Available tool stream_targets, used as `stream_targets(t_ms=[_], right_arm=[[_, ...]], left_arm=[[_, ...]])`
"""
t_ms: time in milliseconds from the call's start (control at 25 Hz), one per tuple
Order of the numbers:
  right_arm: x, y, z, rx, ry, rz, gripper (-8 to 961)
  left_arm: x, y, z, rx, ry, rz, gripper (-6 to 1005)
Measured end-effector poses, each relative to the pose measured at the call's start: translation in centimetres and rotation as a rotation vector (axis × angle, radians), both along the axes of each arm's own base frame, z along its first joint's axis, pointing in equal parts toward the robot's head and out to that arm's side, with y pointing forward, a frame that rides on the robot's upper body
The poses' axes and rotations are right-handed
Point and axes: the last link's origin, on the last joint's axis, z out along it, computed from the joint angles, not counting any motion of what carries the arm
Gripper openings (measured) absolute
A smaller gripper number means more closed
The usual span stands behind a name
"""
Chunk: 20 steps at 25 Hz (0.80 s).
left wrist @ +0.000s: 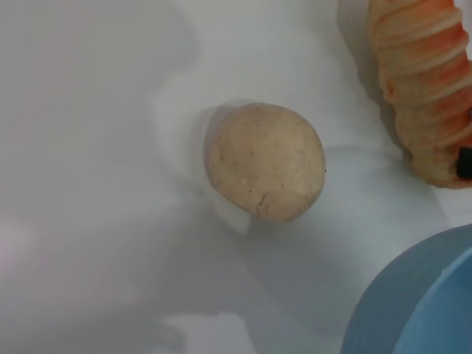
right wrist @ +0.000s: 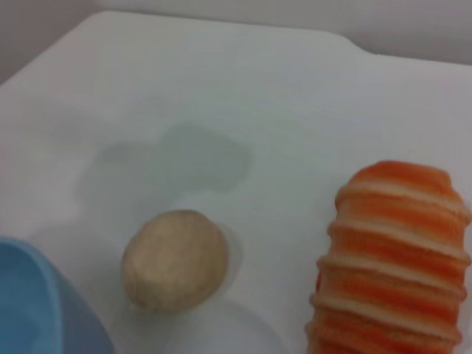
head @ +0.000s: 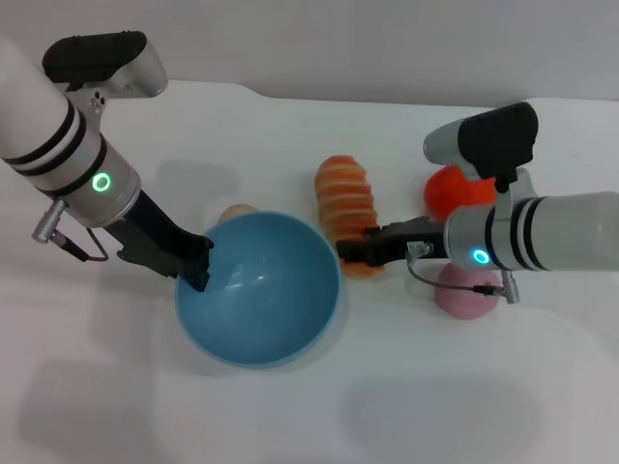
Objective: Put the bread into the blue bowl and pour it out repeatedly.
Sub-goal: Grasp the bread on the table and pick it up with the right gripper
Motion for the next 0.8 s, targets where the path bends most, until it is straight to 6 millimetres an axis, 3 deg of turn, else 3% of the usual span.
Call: stream_targets(t_ms=[280, 600, 800], right_arm=[[0.4, 0.0, 0.0, 0.019, -0.015, -0.003, 536], [-0.2, -0.6, -0.1, -0.021, -0.009, 0.121, 374], [-0.7, -0.3, 1.3, -0.020, 0.102, 0.143, 315]], left_arm=[[0.0, 0.0, 0.0, 0.000, 0.001, 0.001, 20], [0.0, 0.0, 0.2, -0.002, 0.004, 0.000, 19], [0.1, 0.0, 0.3, -0.008, 0.003, 0.000, 20]])
